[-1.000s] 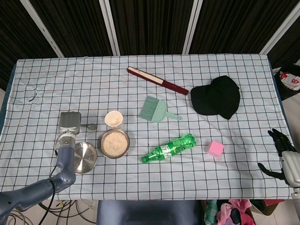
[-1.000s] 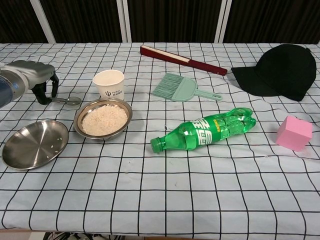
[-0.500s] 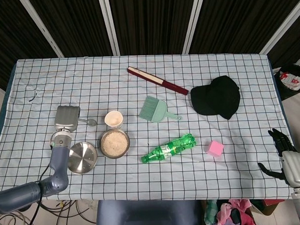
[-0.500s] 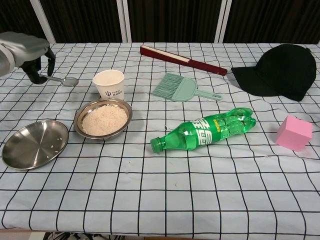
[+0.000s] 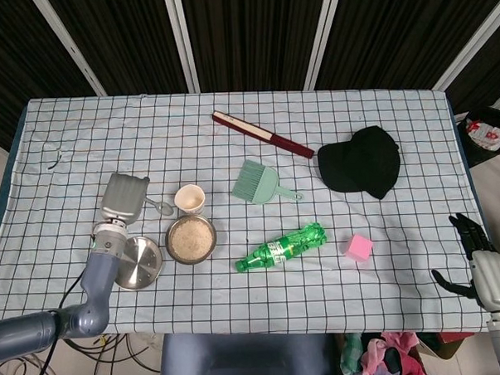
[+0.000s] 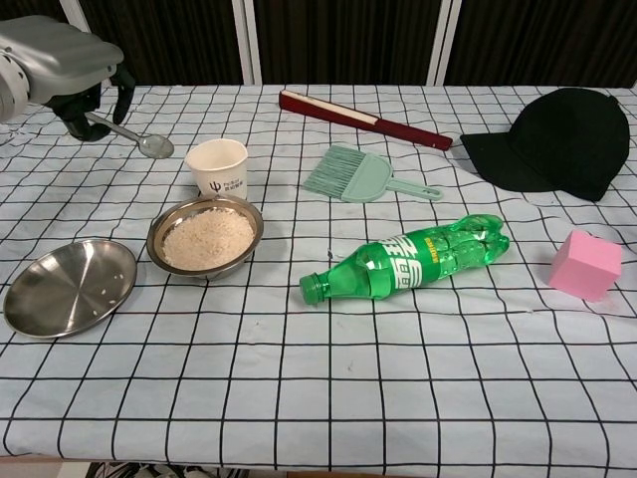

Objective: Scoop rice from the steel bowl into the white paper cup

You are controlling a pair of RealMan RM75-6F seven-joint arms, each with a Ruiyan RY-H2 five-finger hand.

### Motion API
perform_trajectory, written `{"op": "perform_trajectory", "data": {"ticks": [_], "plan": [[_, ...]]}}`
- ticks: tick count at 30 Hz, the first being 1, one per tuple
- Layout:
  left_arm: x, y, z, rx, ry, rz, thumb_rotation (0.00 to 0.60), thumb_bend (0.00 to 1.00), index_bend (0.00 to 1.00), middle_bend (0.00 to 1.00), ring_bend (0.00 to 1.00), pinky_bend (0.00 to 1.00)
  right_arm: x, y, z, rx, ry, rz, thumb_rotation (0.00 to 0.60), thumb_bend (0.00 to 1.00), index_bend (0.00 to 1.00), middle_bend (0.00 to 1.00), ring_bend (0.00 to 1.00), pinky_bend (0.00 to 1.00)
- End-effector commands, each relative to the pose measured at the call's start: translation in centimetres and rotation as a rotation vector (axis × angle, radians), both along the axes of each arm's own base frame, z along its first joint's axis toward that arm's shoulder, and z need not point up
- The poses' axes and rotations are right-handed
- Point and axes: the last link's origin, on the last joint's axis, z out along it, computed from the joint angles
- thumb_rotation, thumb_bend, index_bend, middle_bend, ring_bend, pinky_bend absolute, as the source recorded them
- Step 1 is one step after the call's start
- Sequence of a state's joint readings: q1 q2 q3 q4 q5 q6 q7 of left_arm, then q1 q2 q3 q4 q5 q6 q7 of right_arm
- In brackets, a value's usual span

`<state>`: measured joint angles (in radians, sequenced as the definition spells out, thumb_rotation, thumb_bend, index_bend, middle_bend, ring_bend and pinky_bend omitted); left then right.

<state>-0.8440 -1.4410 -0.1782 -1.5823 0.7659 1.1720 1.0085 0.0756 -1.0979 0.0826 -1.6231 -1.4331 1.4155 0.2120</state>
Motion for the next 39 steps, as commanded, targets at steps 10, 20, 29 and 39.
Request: {"op": "perform_trajectory", "data": {"ticks": [10, 20, 29, 39], "plan": [[1.9, -1.7, -0.3, -0.037, 0.240, -0.190, 0.600, 0.47, 0.73, 1.00, 1.00, 1.00, -0.1, -0.1, 0.0, -0.001, -0.013, -0.009, 0.600, 0.20, 0.00, 0.00, 0.00, 0.21], [2.3, -2.5, -2.2, -0.054, 0.386, -0.238, 0.600, 0.47, 0.74, 1.00, 1.00, 1.00, 0.0, 0.0, 0.0, 0.003, -0.029, -0.012, 0.600, 0.20, 0.00, 0.00, 0.00, 0.21], [3.6, -2.3, -3.8, -0.052, 0.527, -0.316, 0.600, 0.48, 0.75, 1.00, 1.00, 1.00, 0.0, -0.1, 0.0, 0.000, -0.045, -0.019, 0.600, 0.20, 0.00, 0.00, 0.00, 0.21], [3.8, -2.4, -5.3, -0.066, 0.630, -0.348, 0.600, 0.48, 0.75, 1.00, 1.00, 1.00, -0.1, -0.1, 0.1, 0.001, -0.054, -0.026, 0.600, 0.20, 0.00, 0.00, 0.00, 0.21]]}}
